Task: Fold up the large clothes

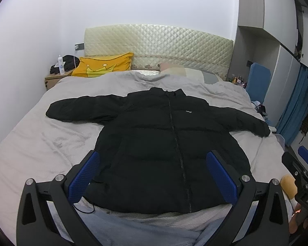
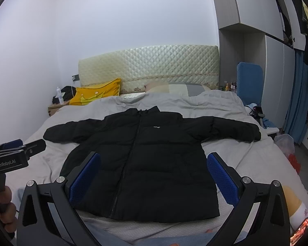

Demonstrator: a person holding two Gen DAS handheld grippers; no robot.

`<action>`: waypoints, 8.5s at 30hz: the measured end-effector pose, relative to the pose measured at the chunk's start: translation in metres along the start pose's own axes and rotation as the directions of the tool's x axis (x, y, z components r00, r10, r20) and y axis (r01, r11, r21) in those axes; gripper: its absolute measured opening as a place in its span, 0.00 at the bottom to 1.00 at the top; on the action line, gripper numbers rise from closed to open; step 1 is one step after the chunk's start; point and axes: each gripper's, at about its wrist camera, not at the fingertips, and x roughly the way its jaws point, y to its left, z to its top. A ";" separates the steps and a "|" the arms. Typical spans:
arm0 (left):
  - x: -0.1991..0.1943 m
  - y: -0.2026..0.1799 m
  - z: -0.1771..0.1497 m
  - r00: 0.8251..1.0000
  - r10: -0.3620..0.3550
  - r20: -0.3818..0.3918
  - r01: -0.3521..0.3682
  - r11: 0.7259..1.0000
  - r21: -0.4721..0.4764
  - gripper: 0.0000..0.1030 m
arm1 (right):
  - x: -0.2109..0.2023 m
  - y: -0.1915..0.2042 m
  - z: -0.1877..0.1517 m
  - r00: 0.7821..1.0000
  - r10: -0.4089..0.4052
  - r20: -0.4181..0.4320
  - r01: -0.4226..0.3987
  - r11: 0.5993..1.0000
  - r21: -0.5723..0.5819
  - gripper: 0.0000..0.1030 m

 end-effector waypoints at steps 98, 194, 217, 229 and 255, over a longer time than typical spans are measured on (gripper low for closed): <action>0.249 0.148 -0.053 0.819 -0.044 -0.572 -0.133 0.955 -0.265 1.00 | 0.223 -0.188 -0.086 0.842 0.236 -0.485 0.093 0.823 0.560 0.99; 0.104 0.052 0.106 0.984 -0.160 0.072 0.160 0.987 0.011 0.77 | 0.134 -0.048 0.069 0.998 0.061 0.019 -0.061 0.998 0.012 0.47; 0.176 0.058 0.072 0.988 -0.138 0.068 0.141 0.989 -0.050 0.77 | 0.222 -0.164 0.064 0.989 -0.143 0.040 0.135 0.976 0.170 0.47; 0.195 0.059 0.059 0.994 -0.104 0.039 0.107 0.990 -0.093 0.77 | 0.281 -0.292 0.049 0.971 -0.239 -0.015 0.227 0.901 0.370 0.47; 0.234 0.058 0.055 0.997 -0.078 0.012 0.079 0.986 -0.144 0.77 | 0.355 -0.512 -0.068 0.994 -0.068 -0.083 0.105 0.447 0.888 0.74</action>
